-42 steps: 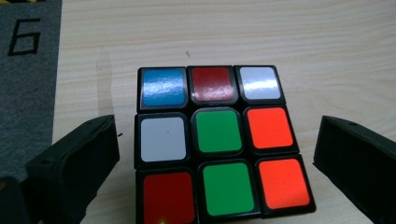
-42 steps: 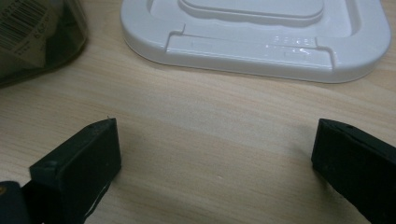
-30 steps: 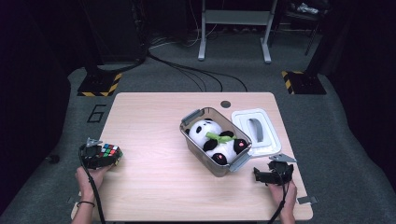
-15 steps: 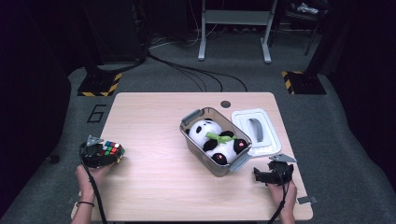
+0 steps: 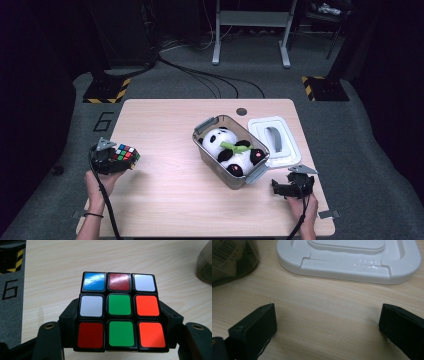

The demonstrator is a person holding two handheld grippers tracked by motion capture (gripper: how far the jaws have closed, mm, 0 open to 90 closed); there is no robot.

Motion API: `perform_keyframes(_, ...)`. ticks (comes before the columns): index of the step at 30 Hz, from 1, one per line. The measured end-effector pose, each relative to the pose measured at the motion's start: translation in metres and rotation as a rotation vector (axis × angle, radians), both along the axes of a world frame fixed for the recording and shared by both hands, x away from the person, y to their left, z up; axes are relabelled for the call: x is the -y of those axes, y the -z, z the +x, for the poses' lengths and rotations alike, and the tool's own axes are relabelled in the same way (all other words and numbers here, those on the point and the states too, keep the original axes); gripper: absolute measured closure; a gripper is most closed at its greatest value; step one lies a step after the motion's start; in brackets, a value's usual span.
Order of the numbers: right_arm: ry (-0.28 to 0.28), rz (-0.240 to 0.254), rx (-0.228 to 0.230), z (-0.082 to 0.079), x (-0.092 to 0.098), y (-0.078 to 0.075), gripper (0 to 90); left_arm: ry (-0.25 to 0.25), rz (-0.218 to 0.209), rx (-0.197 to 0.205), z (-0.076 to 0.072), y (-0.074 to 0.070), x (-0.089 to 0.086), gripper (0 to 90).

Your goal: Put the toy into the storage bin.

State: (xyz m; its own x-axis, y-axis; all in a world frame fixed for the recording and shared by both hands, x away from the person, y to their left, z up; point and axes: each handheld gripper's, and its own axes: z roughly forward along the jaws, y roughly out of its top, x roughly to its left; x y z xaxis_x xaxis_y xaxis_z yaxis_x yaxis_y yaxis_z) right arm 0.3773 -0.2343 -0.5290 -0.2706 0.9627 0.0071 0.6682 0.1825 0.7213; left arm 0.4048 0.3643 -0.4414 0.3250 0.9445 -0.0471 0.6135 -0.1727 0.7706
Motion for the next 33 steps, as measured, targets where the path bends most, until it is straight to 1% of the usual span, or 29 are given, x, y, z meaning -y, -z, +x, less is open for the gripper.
perform_keyframes(1,0.0,0.0,0.0,0.0,0.0,0.0,0.6,-0.001,-0.002,0.01,0.0,-0.001,0.001,34.1)
perform_keyframes(2,0.0,0.0,0.0,0.0,0.0,0.0,0.6,0.008,0.0,0.004,0.0,-0.003,0.002,34.1)
perform_keyframes(3,0.0,0.0,0.0,0.0,0.0,0.0,0.6,0.009,-0.007,0.013,0.0,-0.004,0.003,34.1)
perform_keyframes(4,0.0,0.0,0.0,0.0,0.0,0.0,0.5,0.012,-0.007,0.01,0.0,-0.006,0.004,34.1)
perform_keyframes(6,0.0,0.0,0.0,0.0,0.0,0.0,0.6,0.015,-0.01,0.02,0.001,-0.009,0.007,34.1)
perform_keyframes(8,0.0,0.0,0.0,0.0,0.0,0.0,0.6,0.029,-0.012,0.015,0.002,-0.014,0.01,34.1)
perform_keyframes(9,0.001,0.0,0.0,0.0,0.0,0.0,0.6,0.029,-0.01,0.021,0.002,-0.016,0.012,34.1)
perform_keyframes(11,-0.001,0.0,0.001,0.0,0.0,0.0,0.6,0.042,-0.008,0.02,0.003,-0.021,0.016,34.1)
perform_keyframes(12,0.0,0.0,0.0,0.0,0.0,0.0,0.6,0.044,-0.007,0.029,0.003,-0.023,0.018,34.1)
perform_keyframes(15,0.001,0.0,0.0,0.0,0.0,0.0,0.6,0.065,-0.002,0.029,0.003,-0.031,0.024,34.1)
perform_keyframes(18,0.0,0.001,0.0,0.0,0.0,0.0,0.7,0.078,0.002,0.047,0.003,-0.038,0.031,34.1)
perform_keyframes(19,0.001,0.001,0.0,0.0,0.0,0.0,0.7,0.088,0.004,0.048,0.003,-0.043,0.034,34.1)
perform_keyframes(21,0.0,0.001,0.0,0.0,0.0,0.0,0.7,0.097,0.006,0.056,0.003,-0.046,0.038,34.1)
perform_keyframes(24,0.001,0.001,0.0,0.0,0.0,0.0,0.7,0.107,0.012,0.054,0.004,-0.049,0.041,34.1)
perform_keyframes(26,0.001,0.001,0.001,0.0,0.0,0.0,0.7,0.114,0.009,0.067,0.004,-0.054,0.047,34.1)
perform_keyframes(33,0.001,0.001,0.0,0.0,0.0,0.0,0.7,0.139,0.003,0.071,0.007,-0.061,0.056,34.1)
